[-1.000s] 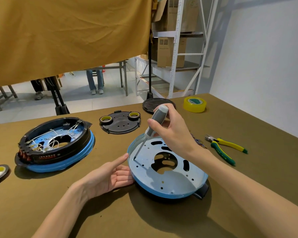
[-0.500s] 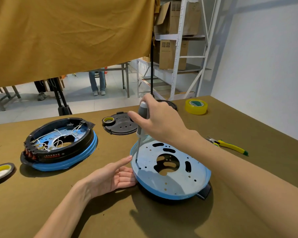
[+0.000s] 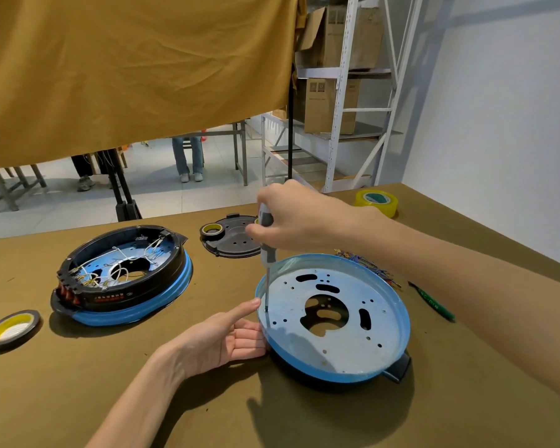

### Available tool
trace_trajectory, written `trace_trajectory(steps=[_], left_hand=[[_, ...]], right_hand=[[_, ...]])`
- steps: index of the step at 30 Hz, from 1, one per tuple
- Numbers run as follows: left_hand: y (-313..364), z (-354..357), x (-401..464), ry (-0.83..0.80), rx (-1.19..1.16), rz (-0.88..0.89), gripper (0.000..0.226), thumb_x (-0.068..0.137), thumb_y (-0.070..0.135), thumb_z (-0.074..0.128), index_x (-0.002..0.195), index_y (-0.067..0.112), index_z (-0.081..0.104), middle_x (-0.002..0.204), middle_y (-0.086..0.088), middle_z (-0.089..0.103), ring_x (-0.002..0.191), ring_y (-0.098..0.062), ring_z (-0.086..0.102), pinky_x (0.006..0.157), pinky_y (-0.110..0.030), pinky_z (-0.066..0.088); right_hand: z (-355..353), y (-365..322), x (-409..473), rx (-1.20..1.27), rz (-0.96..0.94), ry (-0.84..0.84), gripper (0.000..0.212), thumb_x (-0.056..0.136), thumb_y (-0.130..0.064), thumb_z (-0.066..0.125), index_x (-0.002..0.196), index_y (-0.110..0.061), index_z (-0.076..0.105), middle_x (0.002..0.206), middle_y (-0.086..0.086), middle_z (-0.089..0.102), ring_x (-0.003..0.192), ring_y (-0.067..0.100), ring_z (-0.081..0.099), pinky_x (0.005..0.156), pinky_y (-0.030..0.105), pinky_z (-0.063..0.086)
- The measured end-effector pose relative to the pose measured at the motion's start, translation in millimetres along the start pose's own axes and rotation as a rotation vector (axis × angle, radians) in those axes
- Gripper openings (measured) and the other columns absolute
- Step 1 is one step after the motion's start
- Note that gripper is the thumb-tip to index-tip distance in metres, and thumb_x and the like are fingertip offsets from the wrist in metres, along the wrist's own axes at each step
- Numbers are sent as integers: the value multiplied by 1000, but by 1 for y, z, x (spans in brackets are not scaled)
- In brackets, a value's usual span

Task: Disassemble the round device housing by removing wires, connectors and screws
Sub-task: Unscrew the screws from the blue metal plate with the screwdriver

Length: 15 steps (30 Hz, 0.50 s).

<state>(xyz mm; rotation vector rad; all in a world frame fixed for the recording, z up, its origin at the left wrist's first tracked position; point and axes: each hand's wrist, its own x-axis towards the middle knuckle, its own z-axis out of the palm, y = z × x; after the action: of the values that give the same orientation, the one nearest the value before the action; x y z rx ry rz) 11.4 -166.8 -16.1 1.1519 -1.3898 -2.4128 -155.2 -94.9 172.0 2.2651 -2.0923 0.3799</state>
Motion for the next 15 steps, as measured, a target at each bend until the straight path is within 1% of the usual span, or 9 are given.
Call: trace_trajectory(steps=[2, 4, 5, 7, 9, 11, 12, 13, 15], left_hand=[[-1, -1, 1, 7, 15, -2, 80, 70, 51, 84, 122, -5, 61, 116, -25, 73, 107, -32, 74, 81, -35, 63], [-1, -1, 2, 13, 23, -2, 80, 70, 52, 83, 122, -5, 61, 115, -25, 74, 106, -32, 74, 80, -35, 63], [-1, -1, 2, 17, 28, 1, 81, 71, 53, 83, 122, -5, 61, 115, -25, 74, 107, -32, 74, 80, -35, 63], [-2, 1, 4, 33, 46, 6, 82, 70, 55, 81, 123, -5, 61, 115, -24, 74, 107, -32, 74, 81, -34, 63], [-2, 3, 5, 58, 79, 11, 84, 67, 58, 79, 121, -4, 62, 113, -23, 75, 105, -31, 75, 80, -34, 64], [-2, 6, 5, 80, 102, 8, 83, 65, 59, 76, 119, -3, 63, 110, -22, 76, 101, -30, 76, 77, -33, 64], [-1, 7, 6, 85, 107, 6, 82, 66, 59, 75, 119, -3, 63, 109, -21, 76, 100, -30, 77, 77, -33, 64], [-1, 8, 5, 87, 109, 5, 81, 67, 59, 74, 118, -3, 63, 109, -21, 77, 100, -30, 77, 78, -33, 64], [-1, 8, 4, 92, 110, 8, 79, 69, 58, 72, 118, -4, 63, 108, -22, 77, 98, -29, 77, 80, -34, 64]], right_hand=[[1, 0, 3, -133, 28, 73, 50, 99, -57, 54, 75, -12, 54, 64, 3, 55, 56, 20, 53, 47, 31, 37], [1, 0, 4, -131, 15, 70, 50, 99, -55, 55, 72, -14, 51, 61, 2, 54, 53, 19, 52, 47, 29, 36], [2, 0, 5, -107, 0, 45, 46, 100, -53, 56, 76, -13, 55, 65, 3, 57, 57, 20, 56, 48, 31, 40], [0, -1, 5, -63, -22, -21, 36, 100, -47, 57, 94, -12, 61, 76, 3, 61, 69, 22, 62, 56, 35, 50], [-8, -3, 3, -2, -36, -107, 26, 100, -41, 60, 107, -16, 60, 83, -2, 61, 75, 17, 63, 59, 31, 49], [-17, -4, 1, 74, -47, -226, 20, 96, -33, 65, 109, -21, 55, 90, -7, 61, 78, 9, 60, 58, 25, 43], [-20, -5, 1, 77, -43, -273, 22, 95, -32, 66, 110, -23, 53, 94, -7, 62, 81, 8, 59, 58, 25, 42], [-20, -6, 1, 48, -38, -288, 25, 94, -35, 67, 109, -23, 51, 95, -5, 63, 82, 10, 60, 58, 26, 41], [-15, -9, 2, -97, -35, -196, 34, 95, -51, 61, 100, -18, 54, 87, 0, 63, 75, 15, 60, 53, 30, 40]])
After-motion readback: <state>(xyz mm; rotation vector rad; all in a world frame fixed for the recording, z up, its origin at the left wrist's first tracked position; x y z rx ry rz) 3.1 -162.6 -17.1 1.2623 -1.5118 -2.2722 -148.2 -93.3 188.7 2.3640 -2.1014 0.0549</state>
